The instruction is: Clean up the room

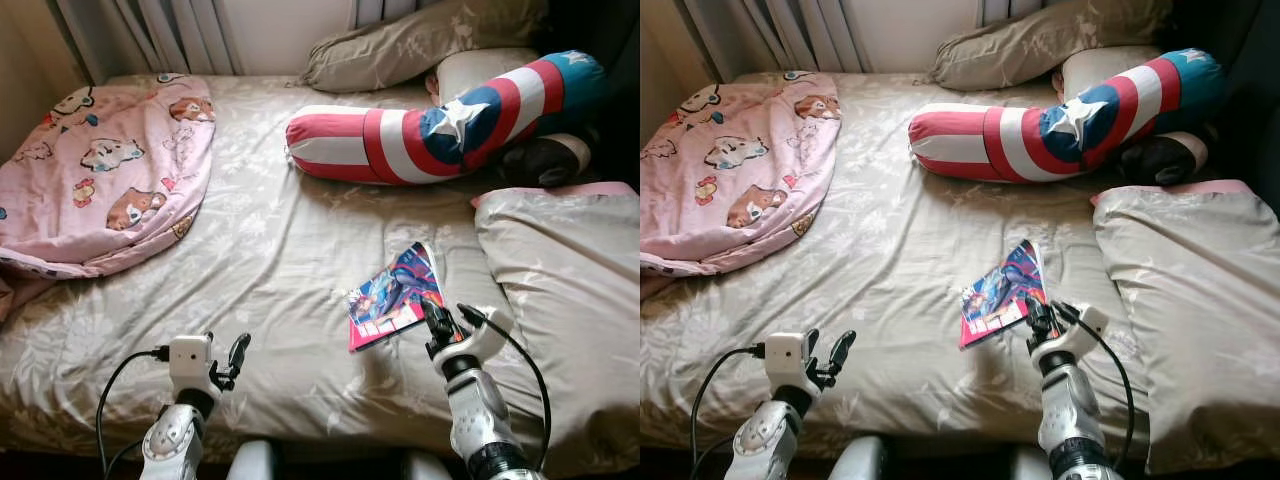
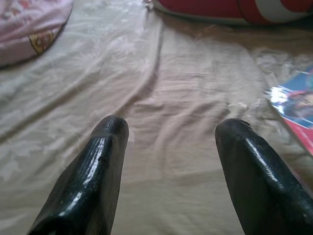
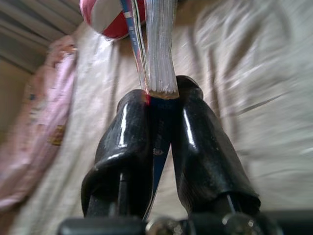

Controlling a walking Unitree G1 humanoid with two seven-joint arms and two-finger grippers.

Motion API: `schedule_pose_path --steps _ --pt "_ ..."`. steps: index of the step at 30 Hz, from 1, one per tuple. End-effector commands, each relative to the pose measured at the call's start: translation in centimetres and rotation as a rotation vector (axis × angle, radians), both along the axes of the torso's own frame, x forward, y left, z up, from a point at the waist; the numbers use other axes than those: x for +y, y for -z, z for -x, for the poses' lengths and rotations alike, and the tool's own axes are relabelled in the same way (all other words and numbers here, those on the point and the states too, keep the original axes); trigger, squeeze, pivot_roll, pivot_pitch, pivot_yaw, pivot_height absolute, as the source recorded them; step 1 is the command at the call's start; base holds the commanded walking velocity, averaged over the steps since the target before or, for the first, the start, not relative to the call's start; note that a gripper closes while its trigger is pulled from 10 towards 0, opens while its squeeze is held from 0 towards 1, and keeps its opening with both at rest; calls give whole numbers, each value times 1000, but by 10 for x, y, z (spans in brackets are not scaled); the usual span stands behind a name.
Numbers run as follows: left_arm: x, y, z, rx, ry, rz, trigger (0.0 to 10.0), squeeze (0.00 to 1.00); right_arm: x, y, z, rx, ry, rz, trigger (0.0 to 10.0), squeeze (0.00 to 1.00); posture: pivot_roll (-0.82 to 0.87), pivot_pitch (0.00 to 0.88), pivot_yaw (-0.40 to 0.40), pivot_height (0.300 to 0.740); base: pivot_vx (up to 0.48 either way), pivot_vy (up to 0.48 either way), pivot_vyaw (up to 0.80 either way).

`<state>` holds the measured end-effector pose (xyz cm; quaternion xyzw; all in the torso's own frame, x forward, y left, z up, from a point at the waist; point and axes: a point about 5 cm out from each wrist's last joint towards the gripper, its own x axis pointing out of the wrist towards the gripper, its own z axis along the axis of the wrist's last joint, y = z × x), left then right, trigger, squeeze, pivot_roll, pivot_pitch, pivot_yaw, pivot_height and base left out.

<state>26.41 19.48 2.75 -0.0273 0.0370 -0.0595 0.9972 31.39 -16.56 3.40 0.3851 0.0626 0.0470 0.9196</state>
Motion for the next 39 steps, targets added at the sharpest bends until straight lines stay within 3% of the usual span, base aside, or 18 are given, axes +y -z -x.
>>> schedule_pose_path --steps 1,4,9,11,17,27,36,37,38,39 --pt "8 3 7 26 1 -21 10000 0 5 -4 -4 -27 -28 -54 10000 0 193 192 68 643 0 0 0" --pt "10 3 12 28 7 -30 10000 0 5 -2 -4 -10 -36 -62 10000 0 207 209 80 643 0 0 0" --pt "12 5 22 44 15 -42 10000 0 -6 18 8 141 10 27 10000 0 224 234 94 643 0 0 0" --pt "11 6 25 53 21 -44 10000 0 -15 30 17 227 57 62 10000 0 235 249 98 643 0 0 0" --pt "10 6 38 70 29 -45 10000 0 -35 48 36 355 200 62 10000 0 246 282 107 643 0 0 0" --pt "8 6 52 105 28 -48 10000 0 -44 58 48 438 285 70 10000 0 246 312 100 643 0 0 0" --pt "7 3 54 125 26 -46 10000 0 -42 62 53 456 300 53 10000 0 243 317 96 643 0 0 0" --pt "7 3 53 126 25 -46 10000 0 -42 63 53 459 300 53 10000 216 242 317 96 643 0 0 0" --pt "7 3 53 126 25 -45 10000 0 -42 63 53 460 300 54 10000 255 242 317 96 643 0 0 0" --pt "6 3 53 127 25 -45 10000 0 -42 64 54 465 302 52 10000 400 242 316 96 643 0 0 0"
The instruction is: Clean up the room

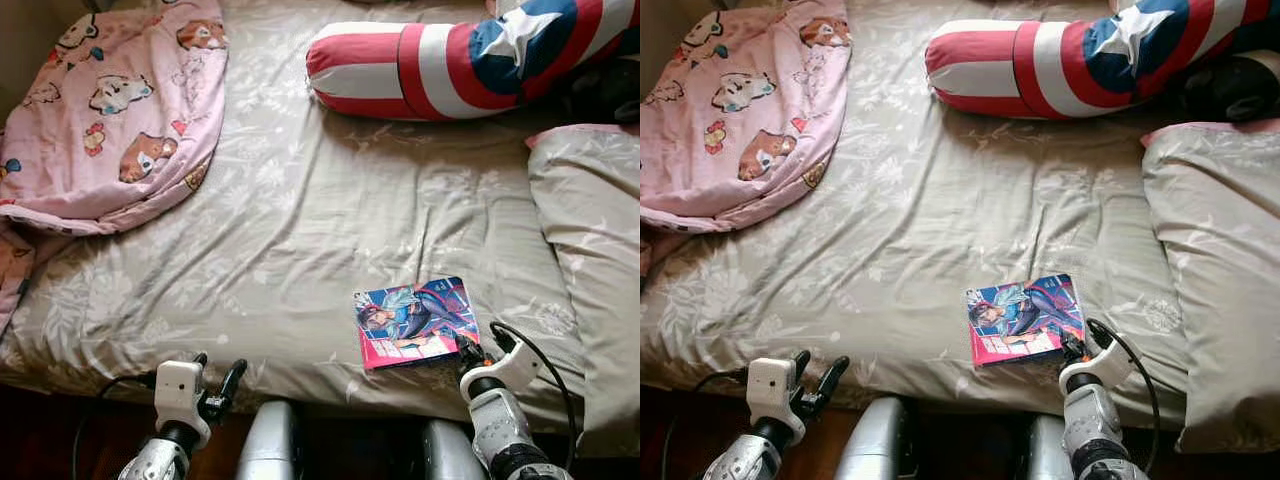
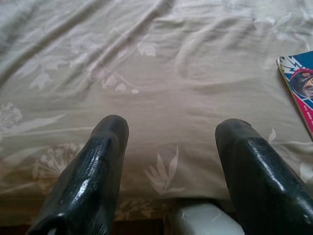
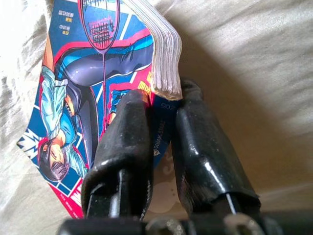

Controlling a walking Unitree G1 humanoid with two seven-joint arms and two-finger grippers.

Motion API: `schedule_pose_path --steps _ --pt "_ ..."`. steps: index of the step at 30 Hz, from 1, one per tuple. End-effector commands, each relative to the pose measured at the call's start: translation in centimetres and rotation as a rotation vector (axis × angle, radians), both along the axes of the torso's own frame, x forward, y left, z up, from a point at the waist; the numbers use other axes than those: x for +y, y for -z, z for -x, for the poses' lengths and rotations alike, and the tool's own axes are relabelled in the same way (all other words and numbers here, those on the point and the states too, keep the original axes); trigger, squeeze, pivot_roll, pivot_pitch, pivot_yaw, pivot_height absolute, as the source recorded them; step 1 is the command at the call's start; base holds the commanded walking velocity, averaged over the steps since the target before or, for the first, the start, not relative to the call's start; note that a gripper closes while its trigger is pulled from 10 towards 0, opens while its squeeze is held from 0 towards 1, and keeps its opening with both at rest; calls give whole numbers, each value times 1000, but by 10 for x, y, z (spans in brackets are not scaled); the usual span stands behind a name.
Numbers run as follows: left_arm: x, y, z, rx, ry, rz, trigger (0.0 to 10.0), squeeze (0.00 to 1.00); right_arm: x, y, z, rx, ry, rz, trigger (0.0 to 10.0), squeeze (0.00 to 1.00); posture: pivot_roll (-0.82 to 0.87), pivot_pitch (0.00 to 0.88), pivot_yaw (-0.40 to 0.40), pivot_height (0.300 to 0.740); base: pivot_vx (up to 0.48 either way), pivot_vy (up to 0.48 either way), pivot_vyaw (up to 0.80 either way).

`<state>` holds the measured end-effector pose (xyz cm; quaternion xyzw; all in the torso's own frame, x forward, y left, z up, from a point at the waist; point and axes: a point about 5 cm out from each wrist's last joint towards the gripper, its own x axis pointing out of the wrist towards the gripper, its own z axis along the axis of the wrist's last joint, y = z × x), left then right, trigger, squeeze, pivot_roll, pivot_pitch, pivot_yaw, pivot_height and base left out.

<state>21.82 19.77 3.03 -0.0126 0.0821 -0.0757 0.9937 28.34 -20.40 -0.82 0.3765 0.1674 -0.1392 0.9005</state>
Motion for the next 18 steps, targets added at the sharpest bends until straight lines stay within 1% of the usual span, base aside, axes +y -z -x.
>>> schedule_pose_path --steps 1,4,5,6,7,8,18 --pt "3 6 7 39 -11 -12 10000 0 -3 22 24 129 44 9 10000 561 242 315 96 643 0 0 0" --pt "3 6 7 42 -11 -12 10000 0 -3 22 25 133 52 7 10000 553 240 315 95 643 0 0 0" --pt "3 5 7 44 -11 -11 10000 0 -3 23 25 137 55 8 10000 510 240 315 95 643 0 0 0" --pt "3 5 7 46 -11 -11 10000 0 -3 23 25 138 55 8 10000 424 239 313 95 643 0 0 0" --pt "3 5 7 47 -11 -11 10000 0 -3 23 25 139 55 8 10000 75 241 313 96 643 0 0 0" --pt "3 5 7 48 -11 -11 10000 0 -3 24 27 147 57 9 10000 0 241 311 95 643 0 0 0" --pt "3 5 5 53 -11 -13 10000 0 -4 26 29 169 67 11 10000 0 240 307 98 643 0 0 0"
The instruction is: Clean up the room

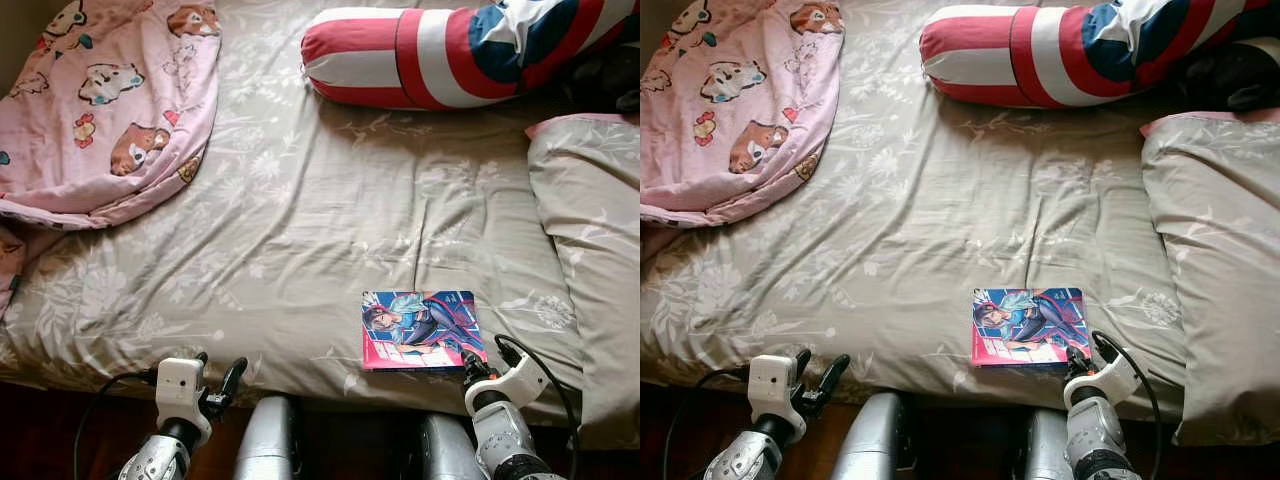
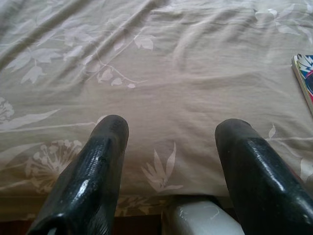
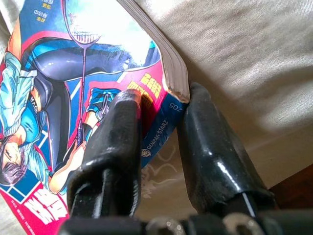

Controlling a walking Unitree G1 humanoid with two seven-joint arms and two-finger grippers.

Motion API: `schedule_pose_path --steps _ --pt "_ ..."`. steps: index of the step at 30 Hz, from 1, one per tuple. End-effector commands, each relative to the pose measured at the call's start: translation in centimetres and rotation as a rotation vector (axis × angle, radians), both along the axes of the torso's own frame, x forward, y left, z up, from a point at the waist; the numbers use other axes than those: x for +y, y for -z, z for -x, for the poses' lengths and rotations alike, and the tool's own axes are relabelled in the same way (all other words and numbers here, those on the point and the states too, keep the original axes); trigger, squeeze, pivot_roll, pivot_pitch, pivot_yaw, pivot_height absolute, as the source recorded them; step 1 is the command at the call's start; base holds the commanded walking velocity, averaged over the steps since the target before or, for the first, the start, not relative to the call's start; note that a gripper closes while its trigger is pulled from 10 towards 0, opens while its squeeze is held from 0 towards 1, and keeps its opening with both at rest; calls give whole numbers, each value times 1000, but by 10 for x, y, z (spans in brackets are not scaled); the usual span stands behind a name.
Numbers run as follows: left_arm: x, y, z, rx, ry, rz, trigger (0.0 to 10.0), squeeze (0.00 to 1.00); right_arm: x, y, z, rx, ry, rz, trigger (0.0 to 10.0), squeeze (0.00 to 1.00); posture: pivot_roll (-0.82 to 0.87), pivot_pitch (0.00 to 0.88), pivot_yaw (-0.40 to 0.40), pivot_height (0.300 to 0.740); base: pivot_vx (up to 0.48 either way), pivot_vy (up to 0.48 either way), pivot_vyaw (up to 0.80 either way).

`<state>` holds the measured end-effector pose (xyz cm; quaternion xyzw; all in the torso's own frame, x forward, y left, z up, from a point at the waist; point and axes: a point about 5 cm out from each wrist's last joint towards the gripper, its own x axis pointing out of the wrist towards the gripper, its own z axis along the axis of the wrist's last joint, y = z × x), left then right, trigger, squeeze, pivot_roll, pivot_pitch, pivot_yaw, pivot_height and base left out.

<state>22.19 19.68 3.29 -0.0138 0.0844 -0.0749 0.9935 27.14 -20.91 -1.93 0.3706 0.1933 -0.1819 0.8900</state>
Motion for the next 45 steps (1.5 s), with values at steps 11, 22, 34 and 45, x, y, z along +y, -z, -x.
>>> schedule_pose_path --steps 11,22,34,45 --pt "2 7 8 50 -8 -16 10000 0 1 19 21 118 4 9 10000 796 241 305 97 643 0 0 0" --pt "1 7 3 49 -8 -15 10000 0 0 15 17 103 10 35 10000 1000 235 296 94 643 0 0 0" --pt "-4 9 -15 40 -7 -3 10000 0 5 12 13 73 3 50 10000 1000 208 242 78 643 0 0 0" --pt "-9 12 -28 38 -13 11 10000 0 6 10 12 64 -21 110 10000 0 181 186 56 643 0 0 0"
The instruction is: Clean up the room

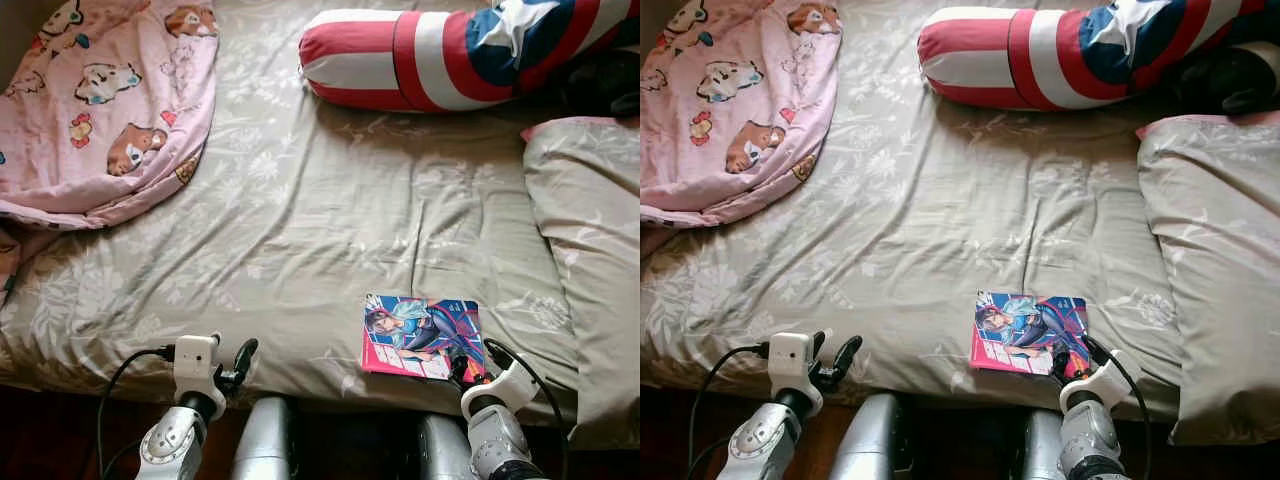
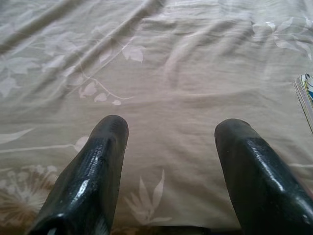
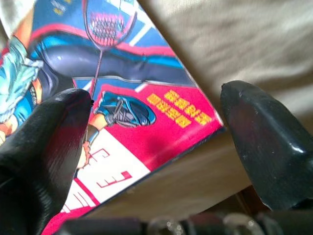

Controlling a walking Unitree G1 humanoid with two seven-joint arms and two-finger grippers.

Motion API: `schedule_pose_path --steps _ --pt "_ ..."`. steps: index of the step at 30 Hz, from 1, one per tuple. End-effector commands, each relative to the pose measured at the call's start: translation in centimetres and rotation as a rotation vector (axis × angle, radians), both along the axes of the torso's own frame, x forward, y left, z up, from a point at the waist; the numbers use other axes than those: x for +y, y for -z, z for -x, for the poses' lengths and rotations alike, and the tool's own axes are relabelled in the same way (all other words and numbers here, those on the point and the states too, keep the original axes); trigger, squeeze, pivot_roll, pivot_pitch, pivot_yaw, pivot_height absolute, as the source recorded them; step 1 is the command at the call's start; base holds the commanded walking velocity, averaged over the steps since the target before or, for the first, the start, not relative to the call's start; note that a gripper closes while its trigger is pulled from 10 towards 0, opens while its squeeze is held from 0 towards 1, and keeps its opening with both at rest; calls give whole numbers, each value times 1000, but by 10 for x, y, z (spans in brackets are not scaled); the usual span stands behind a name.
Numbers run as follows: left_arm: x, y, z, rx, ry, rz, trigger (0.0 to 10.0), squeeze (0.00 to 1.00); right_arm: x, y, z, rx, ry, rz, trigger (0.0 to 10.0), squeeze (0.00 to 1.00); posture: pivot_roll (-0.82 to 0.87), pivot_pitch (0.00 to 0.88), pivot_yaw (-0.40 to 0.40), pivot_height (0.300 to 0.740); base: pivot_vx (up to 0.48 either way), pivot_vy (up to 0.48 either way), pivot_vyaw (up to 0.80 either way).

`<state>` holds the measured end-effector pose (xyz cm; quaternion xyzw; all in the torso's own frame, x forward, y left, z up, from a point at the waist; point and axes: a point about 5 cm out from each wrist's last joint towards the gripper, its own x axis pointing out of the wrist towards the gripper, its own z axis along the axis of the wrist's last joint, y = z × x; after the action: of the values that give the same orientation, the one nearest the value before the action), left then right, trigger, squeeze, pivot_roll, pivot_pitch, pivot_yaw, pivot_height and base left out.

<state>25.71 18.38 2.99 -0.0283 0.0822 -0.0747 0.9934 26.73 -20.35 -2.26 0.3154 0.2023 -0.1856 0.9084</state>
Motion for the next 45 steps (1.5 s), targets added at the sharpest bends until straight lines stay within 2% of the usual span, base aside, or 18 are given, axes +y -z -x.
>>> schedule_pose_path --steps 1,5,7,9,15,21,24,28,30,31,33,36,37,41,43,45 --pt "3 9 6 38 -11 -16 10000 0 -1 5 7 20 6 23 10000 0 174 177 51 643 0 0 0" --pt "0 10 -5 32 -18 -2 10000 0 -9 -7 -2 -26 -29 144 10000 0 139 133 33 643 0 0 0" --pt "-1 10 -7 31 -18 0 10000 0 -9 -9 -4 -32 -41 162 10000 0 136 129 32 643 0 0 0" --pt "-5 11 -13 29 -24 9 10000 0 -11 -17 -10 -75 -109 254 10000 0 111 97 18 643 0 0 0" --pt "-4 15 -13 38 -50 24 10000 0 -4 -24 -14 -131 -233 347 10000 0 89 60 -5 643 0 0 0" --pt "2 21 -13 63 -105 50 10000 0 8 -18 -8 -146 -347 348 10000 0 85 30 -27 643 0 0 0" --pt "-1 31 -11 123 -113 69 10000 0 6 -4 5 -46 -346 368 10000 0 86 18 -34 643 0 0 0" --pt "-10 40 -7 185 -73 55 10000 0 9 8 16 16 -362 322 10000 0 84 2 -33 662 0 0 0" --pt "-13 47 -4 235 -54 46 10000 0 13 18 25 74 -341 226 10000 0 73 0 -28 682 0 0 0" --pt "-13 48 -4 242 -53 48 10000 0 13 20 26 78 -340 212 10000 0 70 0 -27 687 0 0 0" --pt "-12 55 0 304 -68 45 10000 0 14 24 31 120 -384 252 10000 0 73 0 -29 702 0 0 0" --pt "-9 62 4 366 -98 56 10000 0 12 27 35 156 -382 254 10000 0 60 0 -27 717 0 0 0" --pt "-6 68 9 414 -108 60 10000 0 9 30 38 193 -361 245 10000 0 58 0 -26 727 0 0 0" --pt "-5 79 21 504 -101 59 10000 0 6 33 41 228 -346 236 10000 0 51 0 -19 740 0 0 0" --pt "0 92 39 595 -136 36 10000 0 6 36 45 264 -358 252 10000 0 53 0 -20 740 0 0 0" --pt "3 97 46 632 -168 35 10000 0 6 37 47 276 -363 257 10000 0 54 0 -21 740 0 0 0"
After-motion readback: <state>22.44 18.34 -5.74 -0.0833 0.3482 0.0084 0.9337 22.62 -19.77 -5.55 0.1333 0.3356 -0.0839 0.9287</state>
